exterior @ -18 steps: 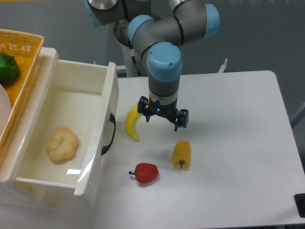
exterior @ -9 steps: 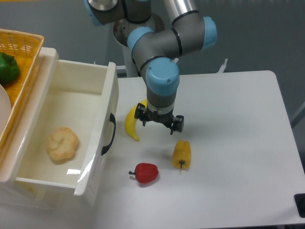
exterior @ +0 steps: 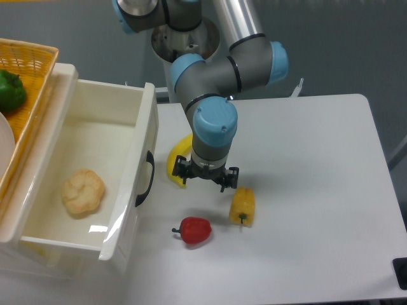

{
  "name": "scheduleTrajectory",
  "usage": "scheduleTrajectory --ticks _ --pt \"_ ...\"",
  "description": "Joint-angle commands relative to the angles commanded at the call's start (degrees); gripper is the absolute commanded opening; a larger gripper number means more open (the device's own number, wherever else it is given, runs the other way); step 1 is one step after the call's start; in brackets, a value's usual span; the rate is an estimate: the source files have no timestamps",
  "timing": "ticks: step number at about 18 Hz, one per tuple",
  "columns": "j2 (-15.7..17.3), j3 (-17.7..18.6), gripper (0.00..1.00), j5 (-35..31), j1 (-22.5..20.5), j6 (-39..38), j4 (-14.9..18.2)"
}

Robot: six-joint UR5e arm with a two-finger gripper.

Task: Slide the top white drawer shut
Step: 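Lower the gripper beside the drawer front near its black handle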

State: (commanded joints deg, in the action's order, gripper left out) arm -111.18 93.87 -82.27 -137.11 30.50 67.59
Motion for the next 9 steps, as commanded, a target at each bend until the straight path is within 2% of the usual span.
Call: scheduleTrajectory --ticks 9 --pt "-0.26 -0.97 1.00 2.73 0.09 -1.05 0.00"
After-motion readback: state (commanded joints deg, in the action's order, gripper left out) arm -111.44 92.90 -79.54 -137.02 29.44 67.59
